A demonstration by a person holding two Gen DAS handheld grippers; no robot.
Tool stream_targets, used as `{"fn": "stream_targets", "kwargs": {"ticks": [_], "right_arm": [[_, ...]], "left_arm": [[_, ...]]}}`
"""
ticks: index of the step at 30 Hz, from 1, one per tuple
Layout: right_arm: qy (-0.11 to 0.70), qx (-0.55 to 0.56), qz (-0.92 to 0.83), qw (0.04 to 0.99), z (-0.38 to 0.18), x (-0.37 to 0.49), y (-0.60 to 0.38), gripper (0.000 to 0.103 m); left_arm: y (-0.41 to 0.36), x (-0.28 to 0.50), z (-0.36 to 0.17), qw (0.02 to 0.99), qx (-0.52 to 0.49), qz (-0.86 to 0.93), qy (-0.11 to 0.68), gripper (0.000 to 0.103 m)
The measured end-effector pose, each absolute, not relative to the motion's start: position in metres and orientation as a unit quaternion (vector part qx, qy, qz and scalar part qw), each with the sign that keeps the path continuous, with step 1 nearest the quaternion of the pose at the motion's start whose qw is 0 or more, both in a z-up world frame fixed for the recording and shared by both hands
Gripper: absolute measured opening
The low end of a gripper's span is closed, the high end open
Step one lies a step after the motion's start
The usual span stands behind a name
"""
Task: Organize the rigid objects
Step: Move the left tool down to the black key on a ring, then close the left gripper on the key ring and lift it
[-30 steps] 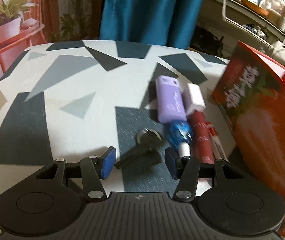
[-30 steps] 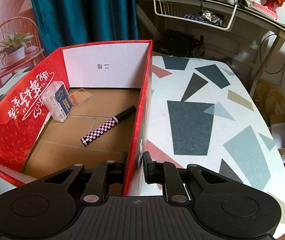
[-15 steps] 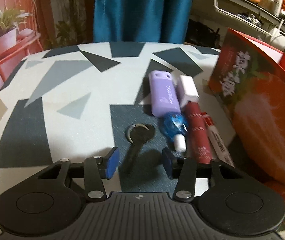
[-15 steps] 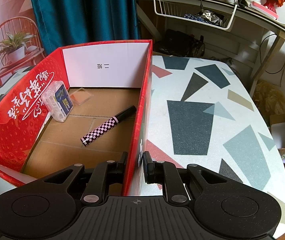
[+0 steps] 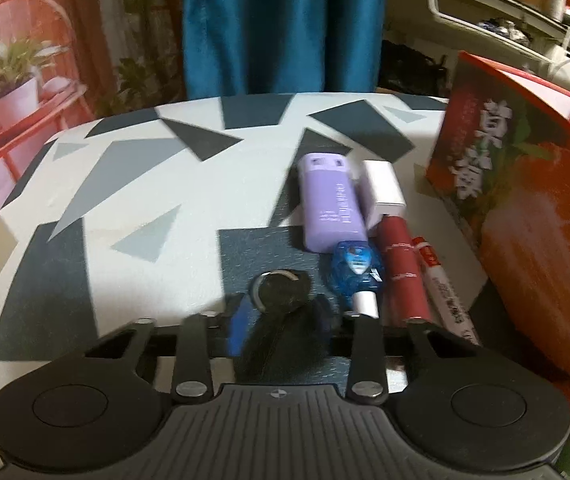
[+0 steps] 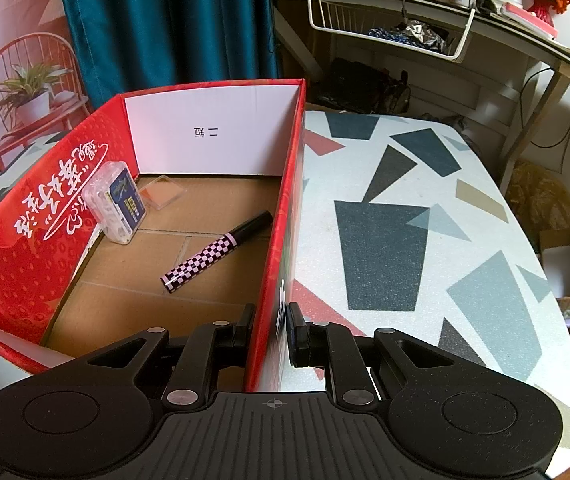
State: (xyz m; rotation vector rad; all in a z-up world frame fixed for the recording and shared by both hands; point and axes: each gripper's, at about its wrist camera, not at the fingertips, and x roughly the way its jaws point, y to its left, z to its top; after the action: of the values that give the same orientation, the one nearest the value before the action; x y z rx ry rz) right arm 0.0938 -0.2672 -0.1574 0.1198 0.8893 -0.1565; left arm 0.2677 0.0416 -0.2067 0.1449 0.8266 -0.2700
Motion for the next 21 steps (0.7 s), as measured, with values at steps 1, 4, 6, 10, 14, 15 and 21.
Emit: {"fn": "stream_targets", "kwargs": {"ticks": [1, 4, 6, 10, 14, 15, 21], "right_arm": [[0.429, 0.058, -0.075, 0.898, -0.158, 0.094, -0.267, 0.014], [0.430, 0.057, -0.075, 0.898, -0.157, 0.094, -0.267, 0.014], [0.430, 0.057, -0.075, 0.898, -0.158, 0.094, -0.267, 0.014], [0.430, 0.057, -0.076, 0.898, -0.157, 0.094, -0.267, 0.014], [0.429, 0.058, -0.076, 0.898, -0.157, 0.094, -0.267, 0.014], [0.429, 0.058, -0.076, 0.898, -0.157, 0.094, -0.267, 0.014], [0.429, 0.058, -0.076, 0.898, -0.157, 0.094, -0.267, 0.014]], "left_arm": [[0.040, 0.267, -0.207, 0.904, 0.074, -0.136, 0.398, 0.018], [0.036, 0.262, -0.206, 0.906, 0.082, -0.134, 0.393, 0.016], [0.035, 0.259, -0.207, 0.907, 0.082, -0.132, 0.391, 0.015], [0.039, 0.253, -0.206, 0.908, 0.069, -0.131, 0.392, 0.015], [0.045, 0.247, -0.203, 0.911, 0.051, -0.126, 0.389, 0.015], [0.048, 0.246, -0.202, 0.913, 0.044, -0.125, 0.387, 0.015], [0.054, 0.244, -0.196, 0.914, 0.021, -0.124, 0.386, 0.009]]}}
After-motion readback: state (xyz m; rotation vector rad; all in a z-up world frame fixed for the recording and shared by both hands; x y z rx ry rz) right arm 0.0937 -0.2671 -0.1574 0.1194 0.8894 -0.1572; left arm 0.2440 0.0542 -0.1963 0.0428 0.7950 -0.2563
